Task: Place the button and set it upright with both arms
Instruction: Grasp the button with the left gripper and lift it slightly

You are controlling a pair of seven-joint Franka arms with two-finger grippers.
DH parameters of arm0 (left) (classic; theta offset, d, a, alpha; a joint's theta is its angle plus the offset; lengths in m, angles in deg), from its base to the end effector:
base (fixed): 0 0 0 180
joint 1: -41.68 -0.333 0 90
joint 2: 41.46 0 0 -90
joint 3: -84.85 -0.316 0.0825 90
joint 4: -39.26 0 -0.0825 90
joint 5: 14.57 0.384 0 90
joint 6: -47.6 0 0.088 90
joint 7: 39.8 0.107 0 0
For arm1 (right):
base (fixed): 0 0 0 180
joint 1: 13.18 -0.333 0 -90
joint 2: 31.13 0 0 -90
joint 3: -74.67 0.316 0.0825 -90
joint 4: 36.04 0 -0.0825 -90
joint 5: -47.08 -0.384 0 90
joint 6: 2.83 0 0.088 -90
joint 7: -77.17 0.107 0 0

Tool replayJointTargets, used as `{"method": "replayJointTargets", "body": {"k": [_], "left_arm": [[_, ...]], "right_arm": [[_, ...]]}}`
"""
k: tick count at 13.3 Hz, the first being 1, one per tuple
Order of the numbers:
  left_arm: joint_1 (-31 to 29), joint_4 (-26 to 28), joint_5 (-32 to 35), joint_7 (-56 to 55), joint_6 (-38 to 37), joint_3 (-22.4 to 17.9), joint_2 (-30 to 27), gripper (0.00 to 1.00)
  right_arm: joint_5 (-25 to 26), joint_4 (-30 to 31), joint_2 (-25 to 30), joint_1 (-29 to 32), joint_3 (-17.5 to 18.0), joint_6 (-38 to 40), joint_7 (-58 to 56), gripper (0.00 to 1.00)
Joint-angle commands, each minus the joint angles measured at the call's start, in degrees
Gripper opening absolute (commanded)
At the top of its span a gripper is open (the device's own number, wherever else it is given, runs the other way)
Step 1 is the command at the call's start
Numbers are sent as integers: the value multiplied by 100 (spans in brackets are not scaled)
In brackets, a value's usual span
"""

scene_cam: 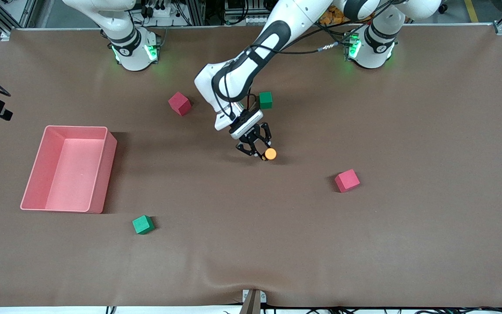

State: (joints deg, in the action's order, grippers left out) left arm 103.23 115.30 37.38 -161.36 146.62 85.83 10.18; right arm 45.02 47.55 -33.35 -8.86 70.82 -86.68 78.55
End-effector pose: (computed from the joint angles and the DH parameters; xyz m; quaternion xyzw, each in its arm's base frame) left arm 0.3895 -0.5868 0.1859 -0.8457 -0.2808 -0.4032 0.2083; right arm 0.5510 -0.0740 0.6461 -0.9964 0.0816 0.0160 0.0176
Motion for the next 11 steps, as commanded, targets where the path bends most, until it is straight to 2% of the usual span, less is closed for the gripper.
{"method": "replayJointTargets", "body": {"k": [1,5,11], "left_arm": [[225,-54,262,-235,-242,-63,109,13],[542,-106,482,-498,-620,-98,425,12],[604,-115,509,-798,-699,-107,496,11]], "right_arm": [[-102,-62,3,113,68,70,-33,100],[-93,-62,3,104,68,70,-33,100],[-93,-62,3,113,68,70,-33,100]]}}
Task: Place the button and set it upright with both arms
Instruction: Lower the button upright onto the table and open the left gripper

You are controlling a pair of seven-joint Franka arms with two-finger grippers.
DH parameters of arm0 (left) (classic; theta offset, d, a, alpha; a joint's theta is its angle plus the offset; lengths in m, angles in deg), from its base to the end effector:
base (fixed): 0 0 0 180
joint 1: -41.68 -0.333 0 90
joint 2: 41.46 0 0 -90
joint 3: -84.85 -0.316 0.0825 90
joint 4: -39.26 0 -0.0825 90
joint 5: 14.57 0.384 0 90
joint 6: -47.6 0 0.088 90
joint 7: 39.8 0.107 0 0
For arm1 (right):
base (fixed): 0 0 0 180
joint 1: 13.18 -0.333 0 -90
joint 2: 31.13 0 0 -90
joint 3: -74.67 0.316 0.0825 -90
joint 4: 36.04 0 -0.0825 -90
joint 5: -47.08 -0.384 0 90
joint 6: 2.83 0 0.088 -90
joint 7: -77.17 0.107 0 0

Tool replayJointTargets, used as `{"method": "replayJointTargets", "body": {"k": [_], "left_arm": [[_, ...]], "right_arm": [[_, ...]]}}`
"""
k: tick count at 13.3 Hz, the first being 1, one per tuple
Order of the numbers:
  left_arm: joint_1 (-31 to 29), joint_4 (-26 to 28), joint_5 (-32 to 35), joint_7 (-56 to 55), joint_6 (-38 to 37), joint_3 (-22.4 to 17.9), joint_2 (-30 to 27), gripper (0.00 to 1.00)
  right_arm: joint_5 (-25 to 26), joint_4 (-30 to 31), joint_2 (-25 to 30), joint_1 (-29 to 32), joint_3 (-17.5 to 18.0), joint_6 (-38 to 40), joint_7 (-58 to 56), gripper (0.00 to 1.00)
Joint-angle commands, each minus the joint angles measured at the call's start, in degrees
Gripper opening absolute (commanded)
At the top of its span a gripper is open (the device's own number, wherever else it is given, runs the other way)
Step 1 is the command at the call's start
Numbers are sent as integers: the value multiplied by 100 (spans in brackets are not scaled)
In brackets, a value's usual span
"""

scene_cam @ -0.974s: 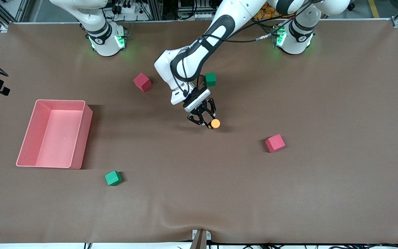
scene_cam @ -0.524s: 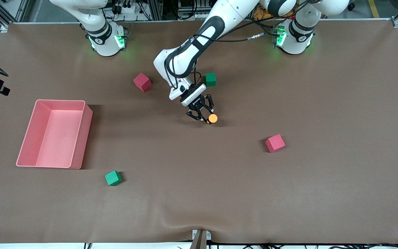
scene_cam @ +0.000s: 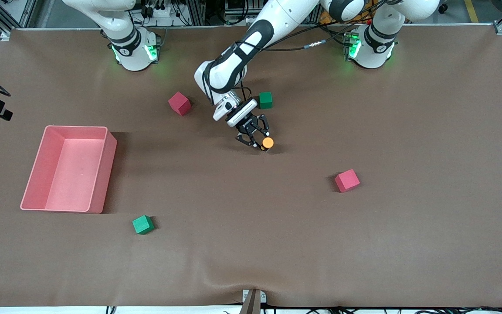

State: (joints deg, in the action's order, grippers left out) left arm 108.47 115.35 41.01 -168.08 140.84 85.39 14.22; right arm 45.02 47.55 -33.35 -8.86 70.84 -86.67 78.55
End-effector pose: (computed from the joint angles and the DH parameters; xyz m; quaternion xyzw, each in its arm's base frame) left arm 0.3409 -0.5948 0.1426 -0.8117 -0.2713 -0.4626 0.2314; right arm 0.5510 -0.0739 0.6461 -0.9964 0.0814 0.0161 0.0176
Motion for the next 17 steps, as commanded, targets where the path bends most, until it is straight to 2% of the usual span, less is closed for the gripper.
{"method": "replayJointTargets", "body": {"k": [1,10,14,16,17], "left_arm": [[80,-120,146,-153,-121,-54,92,11],[159,-217,269,-548,-24,-45,566,12],[186,-226,269,-610,37,-45,593,16],[186,-217,269,-627,55,-45,567,32],[186,-226,269,-567,55,-45,558,43]], "right_arm": [[-93,-62,3,113,67,69,-33,100],[-102,-62,3,104,67,69,-33,100],[-93,-53,3,104,67,69,-33,100],[-93,-53,3,104,67,69,-33,100],[-102,-53,3,104,67,69,-33,100]]}}
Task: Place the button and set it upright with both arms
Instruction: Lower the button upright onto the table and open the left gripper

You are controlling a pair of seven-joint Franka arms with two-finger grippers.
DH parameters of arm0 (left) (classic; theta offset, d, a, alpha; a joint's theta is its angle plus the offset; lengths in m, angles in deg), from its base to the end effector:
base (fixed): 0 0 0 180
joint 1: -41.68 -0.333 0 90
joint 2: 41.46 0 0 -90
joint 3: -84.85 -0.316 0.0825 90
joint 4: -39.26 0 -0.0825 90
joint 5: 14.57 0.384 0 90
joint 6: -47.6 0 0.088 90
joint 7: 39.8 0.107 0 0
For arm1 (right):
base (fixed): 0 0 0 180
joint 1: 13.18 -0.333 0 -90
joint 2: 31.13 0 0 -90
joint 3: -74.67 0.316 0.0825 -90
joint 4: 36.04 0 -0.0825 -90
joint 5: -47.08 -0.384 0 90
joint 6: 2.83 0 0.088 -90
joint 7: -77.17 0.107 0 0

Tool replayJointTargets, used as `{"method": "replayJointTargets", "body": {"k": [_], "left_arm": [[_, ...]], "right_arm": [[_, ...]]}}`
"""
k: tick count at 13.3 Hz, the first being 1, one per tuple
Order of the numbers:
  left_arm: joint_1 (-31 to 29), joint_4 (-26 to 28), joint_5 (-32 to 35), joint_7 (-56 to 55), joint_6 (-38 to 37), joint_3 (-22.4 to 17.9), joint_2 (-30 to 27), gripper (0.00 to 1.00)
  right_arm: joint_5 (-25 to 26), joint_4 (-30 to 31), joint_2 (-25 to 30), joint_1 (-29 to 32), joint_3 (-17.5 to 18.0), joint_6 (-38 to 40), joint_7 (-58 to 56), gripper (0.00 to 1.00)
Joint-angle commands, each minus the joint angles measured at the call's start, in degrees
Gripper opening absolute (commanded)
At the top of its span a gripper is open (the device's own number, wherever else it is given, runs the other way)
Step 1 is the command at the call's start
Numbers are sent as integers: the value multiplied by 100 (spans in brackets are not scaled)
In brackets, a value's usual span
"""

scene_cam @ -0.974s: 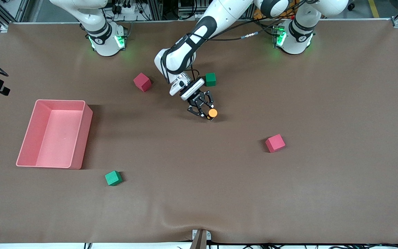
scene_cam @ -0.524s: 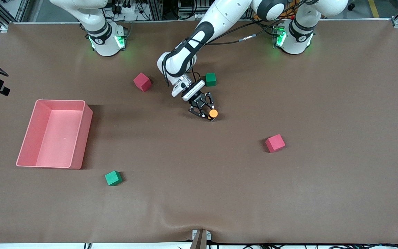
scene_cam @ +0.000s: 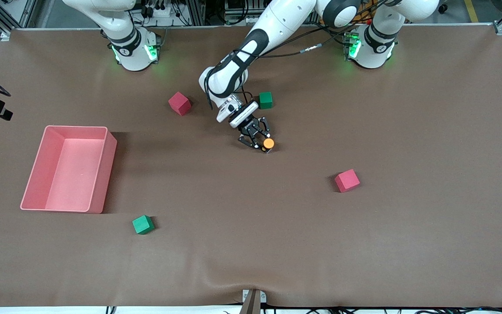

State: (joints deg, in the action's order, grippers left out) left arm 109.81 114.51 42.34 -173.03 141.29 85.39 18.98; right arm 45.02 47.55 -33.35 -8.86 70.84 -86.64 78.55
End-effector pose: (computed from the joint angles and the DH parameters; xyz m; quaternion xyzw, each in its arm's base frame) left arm 0.3234 -0.5920 0.0930 -0.8018 -0.2719 -0.4809 0.2281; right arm 0.5509 -0.0738 0.6460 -0.9964 0.0814 0.0164 0.0176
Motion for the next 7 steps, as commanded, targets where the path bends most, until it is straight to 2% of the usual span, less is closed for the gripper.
{"method": "replayJointTargets", "body": {"k": [1,4,5,6,7], "left_arm": [[52,-133,136,-62,9,-45,74,48],[52,-133,127,225,18,-36,65,52],[52,-124,136,663,18,-45,73,77],[52,-133,127,963,18,-36,82,77],[52,-133,118,975,18,-36,74,74]], "right_arm": [[-102,-62,3,104,76,66,-33,100],[-102,-62,3,104,76,66,-24,100],[-102,-62,3,96,76,66,-24,100],[-102,-62,3,113,67,66,-24,100],[-102,-62,3,113,67,66,-24,100]]}}
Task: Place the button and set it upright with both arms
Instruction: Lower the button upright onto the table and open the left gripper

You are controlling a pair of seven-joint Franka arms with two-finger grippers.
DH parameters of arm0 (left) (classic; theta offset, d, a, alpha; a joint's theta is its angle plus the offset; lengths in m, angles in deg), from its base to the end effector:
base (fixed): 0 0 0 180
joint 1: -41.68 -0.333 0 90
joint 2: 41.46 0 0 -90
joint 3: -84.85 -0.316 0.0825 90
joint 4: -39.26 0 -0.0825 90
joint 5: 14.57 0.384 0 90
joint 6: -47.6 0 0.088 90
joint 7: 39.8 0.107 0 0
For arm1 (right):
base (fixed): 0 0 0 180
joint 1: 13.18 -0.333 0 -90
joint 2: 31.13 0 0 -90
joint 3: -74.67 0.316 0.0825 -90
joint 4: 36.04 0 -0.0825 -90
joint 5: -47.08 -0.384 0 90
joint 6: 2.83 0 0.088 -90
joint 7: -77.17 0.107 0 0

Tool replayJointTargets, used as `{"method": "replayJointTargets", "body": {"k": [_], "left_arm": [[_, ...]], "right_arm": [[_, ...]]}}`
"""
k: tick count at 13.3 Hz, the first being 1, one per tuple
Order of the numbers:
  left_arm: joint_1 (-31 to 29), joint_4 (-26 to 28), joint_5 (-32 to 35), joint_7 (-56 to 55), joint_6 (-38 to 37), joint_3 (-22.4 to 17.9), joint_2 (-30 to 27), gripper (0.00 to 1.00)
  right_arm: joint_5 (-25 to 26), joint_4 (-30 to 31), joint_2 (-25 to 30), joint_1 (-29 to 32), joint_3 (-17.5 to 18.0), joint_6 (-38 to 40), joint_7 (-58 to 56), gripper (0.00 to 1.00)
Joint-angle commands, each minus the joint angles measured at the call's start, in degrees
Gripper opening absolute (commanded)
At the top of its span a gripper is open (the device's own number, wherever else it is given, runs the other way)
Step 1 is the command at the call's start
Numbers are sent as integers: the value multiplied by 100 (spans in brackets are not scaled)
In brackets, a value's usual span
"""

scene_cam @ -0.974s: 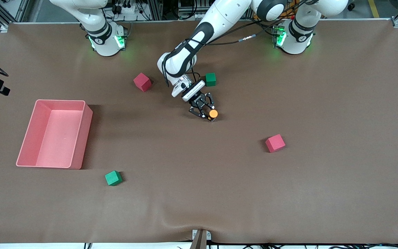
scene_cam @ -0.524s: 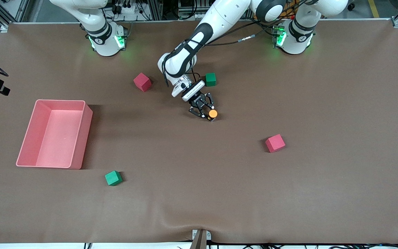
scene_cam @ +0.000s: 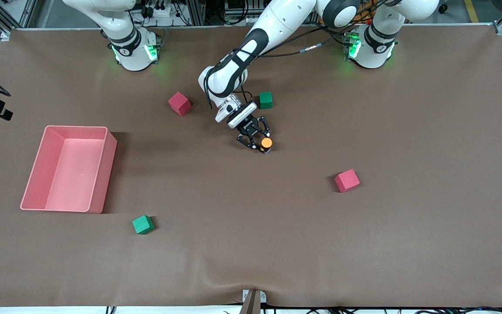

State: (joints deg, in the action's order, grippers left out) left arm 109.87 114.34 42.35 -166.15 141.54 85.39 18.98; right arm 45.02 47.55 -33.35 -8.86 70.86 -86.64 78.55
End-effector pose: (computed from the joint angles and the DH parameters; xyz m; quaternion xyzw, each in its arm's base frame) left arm 0.3230 -0.5938 0.0939 -0.8179 -0.2231 -0.4660 0.2533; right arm 0.5509 -0.0737 0.6460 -0.9964 0.0812 0.0164 0.0176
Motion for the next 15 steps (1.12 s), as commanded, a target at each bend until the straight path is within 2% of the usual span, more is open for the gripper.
{"method": "replayJointTargets", "body": {"k": [1,2,11,15], "left_arm": [[46,-116,109,278,-16,-36,74,76],[46,-107,109,286,-7,-36,56,100],[72,-90,-22,348,-332,103,-181,100],[98,-90,-241,1005,-622,209,-611,100]], "right_arm": [[-101,-62,3,113,64,66,-33,100],[-101,-62,3,113,64,66,-33,100],[-101,-62,3,113,64,84,-33,100],[-93,-62,11,113,64,172,-33,100]]}}
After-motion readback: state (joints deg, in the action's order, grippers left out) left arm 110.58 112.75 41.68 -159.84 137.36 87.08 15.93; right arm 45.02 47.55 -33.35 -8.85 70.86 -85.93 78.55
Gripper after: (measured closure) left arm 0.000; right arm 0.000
